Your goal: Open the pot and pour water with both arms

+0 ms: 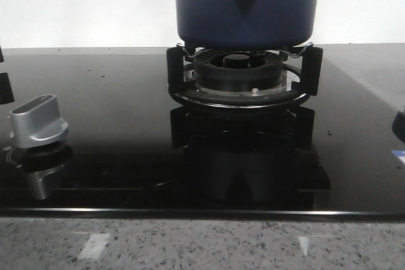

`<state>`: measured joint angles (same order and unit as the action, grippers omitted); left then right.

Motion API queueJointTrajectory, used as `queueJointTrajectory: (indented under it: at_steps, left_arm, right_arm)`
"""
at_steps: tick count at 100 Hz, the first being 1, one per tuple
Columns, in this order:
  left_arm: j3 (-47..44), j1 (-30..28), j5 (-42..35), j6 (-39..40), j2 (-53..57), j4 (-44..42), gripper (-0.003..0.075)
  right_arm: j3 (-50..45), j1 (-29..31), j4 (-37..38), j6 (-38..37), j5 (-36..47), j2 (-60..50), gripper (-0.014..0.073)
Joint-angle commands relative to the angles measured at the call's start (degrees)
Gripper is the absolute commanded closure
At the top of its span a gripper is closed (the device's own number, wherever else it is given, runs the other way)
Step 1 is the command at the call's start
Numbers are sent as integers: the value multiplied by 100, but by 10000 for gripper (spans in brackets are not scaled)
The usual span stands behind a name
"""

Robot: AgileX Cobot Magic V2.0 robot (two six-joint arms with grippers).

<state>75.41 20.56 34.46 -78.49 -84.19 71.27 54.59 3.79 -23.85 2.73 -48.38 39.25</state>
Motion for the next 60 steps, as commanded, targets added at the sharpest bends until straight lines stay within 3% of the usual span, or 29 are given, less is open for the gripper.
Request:
queueJointTrajectory:
  at_steps: [1,10,24,39,60]
  left_arm:
    - [-164,-197,-161,66,568,315,402]
    - [-474,-333,-300,66,840,431,402]
    - [-638,-330,-481,66,1065,488,402]
    - [-638,-330,-481,66,1106,823,402]
    - [-638,-330,-494,66,1106,908,402]
  right_arm:
    - [667,106,304,-273,138,564,139]
    - [1078,399,802,-598,44,1029,139]
    - [1463,1166,870,-846,53,1599,139]
    - [1491,1714,911,-1615,278,2272,139]
    - [1491,2005,1183,-1643,-941,3077,139]
